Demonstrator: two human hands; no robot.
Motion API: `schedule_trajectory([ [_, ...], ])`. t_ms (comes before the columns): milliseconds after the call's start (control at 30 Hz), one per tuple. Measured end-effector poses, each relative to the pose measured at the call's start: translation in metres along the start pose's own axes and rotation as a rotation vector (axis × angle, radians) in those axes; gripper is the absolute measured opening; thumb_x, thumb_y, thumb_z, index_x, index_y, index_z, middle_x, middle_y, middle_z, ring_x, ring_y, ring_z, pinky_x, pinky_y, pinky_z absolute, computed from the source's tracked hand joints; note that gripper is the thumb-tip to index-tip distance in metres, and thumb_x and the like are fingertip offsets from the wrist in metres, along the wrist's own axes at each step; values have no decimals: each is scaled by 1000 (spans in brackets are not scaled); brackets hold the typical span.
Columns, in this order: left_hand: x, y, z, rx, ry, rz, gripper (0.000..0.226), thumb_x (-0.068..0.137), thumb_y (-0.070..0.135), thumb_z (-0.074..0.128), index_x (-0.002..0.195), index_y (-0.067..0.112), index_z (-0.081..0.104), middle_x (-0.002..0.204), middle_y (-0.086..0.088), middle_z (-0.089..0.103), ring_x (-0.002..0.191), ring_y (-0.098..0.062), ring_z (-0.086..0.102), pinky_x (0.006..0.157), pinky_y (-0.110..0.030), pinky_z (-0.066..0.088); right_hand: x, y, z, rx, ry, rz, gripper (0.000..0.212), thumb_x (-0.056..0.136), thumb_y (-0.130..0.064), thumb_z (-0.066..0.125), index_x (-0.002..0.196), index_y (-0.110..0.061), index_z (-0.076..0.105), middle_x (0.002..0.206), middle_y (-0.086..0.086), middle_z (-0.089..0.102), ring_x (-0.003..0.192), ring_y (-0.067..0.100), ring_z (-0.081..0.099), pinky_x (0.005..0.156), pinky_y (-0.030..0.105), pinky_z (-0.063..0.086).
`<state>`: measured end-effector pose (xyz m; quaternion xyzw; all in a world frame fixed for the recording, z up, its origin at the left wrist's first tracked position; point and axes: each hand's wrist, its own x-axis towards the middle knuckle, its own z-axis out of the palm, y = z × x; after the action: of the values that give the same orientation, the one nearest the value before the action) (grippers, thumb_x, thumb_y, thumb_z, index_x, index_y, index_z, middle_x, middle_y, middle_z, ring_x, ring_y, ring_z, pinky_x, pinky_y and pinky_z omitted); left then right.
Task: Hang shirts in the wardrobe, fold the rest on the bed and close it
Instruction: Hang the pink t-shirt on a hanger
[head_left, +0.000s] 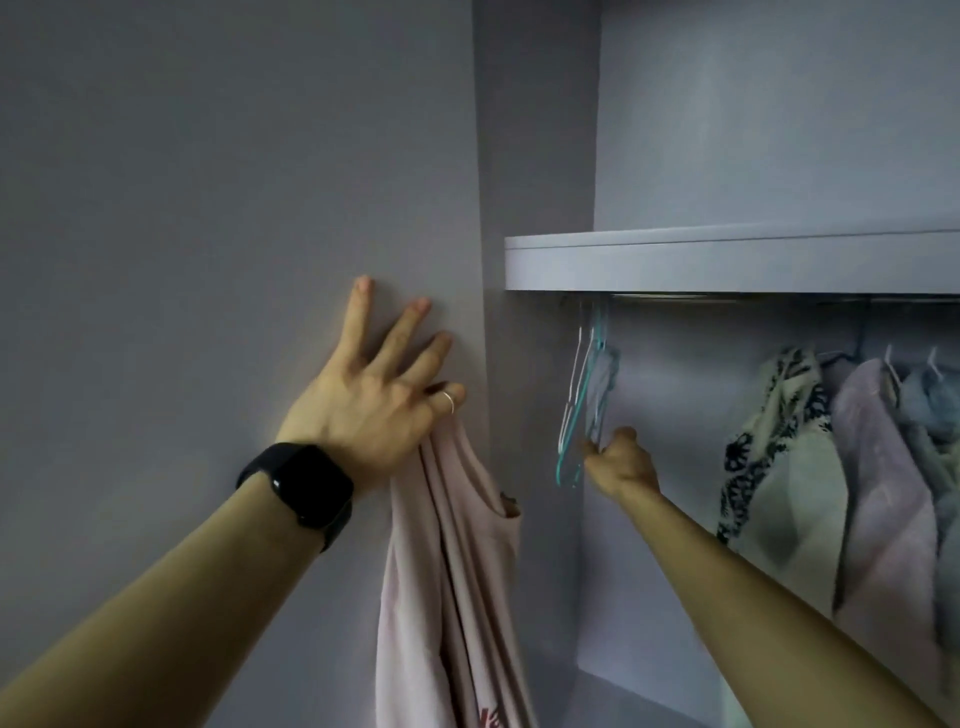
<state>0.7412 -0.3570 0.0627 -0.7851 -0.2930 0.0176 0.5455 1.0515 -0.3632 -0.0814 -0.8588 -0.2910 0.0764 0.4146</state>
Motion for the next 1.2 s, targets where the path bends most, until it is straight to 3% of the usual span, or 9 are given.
schedule_trajectory([
  [267, 4, 4, 6, -26, 155, -45, 53, 103, 38, 21, 155, 38, 13, 166, -10, 6, 150, -45, -11, 99, -78, -23, 13, -11, -9, -6, 232, 32, 56, 106, -43, 30, 124, 0, 61, 125, 25, 63, 111, 41, 61, 93, 41, 50],
  [600, 0, -4, 0, -243, -49, 98, 55, 103, 34, 23, 156, 34, 12, 165, -14, -11, 134, -54, -37, 84, -77, -37, -46, -41, -122, -201, 334, 26, 44, 108, -27, 27, 116, 3, 57, 117, 29, 64, 105, 42, 63, 83, 41, 48],
  [733, 0, -11, -14, -452, -140, 112, 49, 106, 30, 23, 154, 36, 21, 166, -4, 15, 145, -44, -27, 82, -69, -43, -100, -37, -169, -326, 277, 47, 44, 108, -25, 27, 113, 2, 61, 115, 27, 67, 107, 42, 64, 84, 42, 50],
  [833, -4, -15, -36, -714, -140, 45, 45, 107, 33, 18, 148, 37, 37, 150, 3, 48, 153, -28, 13, 89, -57, -47, -154, -27, -208, -322, 261, 69, 50, 109, -29, 27, 104, 1, 67, 108, 25, 70, 104, 40, 65, 83, 39, 50],
  [900, -10, -13, -55, -990, -130, -37, 41, 107, 40, 19, 135, 35, 48, 122, -3, 68, 130, -26, 53, 115, -49, -25, -197, -15, -230, -292, 217, 90, 49, 108, -31, 29, 99, 0, 67, 104, 24, 70, 99, 40, 65, 79, 38, 48],
  [933, -12, -10, -64, -1185, -142, -88, 37, 106, 44, 24, 127, 31, 51, 112, -7, 70, 117, -29, 61, 121, -47, 5, -217, -7, -238, -258, 199, 95, 47, 108, -31, 31, 97, -1, 65, 102, 23, 69, 97, 39, 64, 77, 37, 47],
  [1000, -24, -1, -84, -1609, -178, -159, 30, 104, 47, 39, 113, 23, 56, 103, -9, 68, 102, -34, 62, 91, -37, 43, -266, 11, -255, -149, 192, 109, 40, 107, -31, 36, 85, -8, 60, 93, 18, 67, 91, 39, 61, 72, 35, 41],
  [1100, -38, 17, -111, -1996, -212, -194, 25, 101, 40, 53, 101, 16, 61, 96, -2, 67, 93, -23, 61, 80, -31, 44, -334, 34, -270, 84, 279, 77, 41, 104, -27, 48, 64, -15, 47, 59, -1, 54, 66, 26, 54, 58, 33, 36],
  [1200, -56, 35, -136, -2235, -310, -153, 25, 101, 32, 56, 98, 9, 67, 93, -4, 67, 88, -19, 61, 83, -32, 50, -385, 58, -281, 329, 373, 95, 41, 102, -23, 54, 66, -4, 48, 58, 11, 50, 57, 14, 46, 59, 30, 37],
])
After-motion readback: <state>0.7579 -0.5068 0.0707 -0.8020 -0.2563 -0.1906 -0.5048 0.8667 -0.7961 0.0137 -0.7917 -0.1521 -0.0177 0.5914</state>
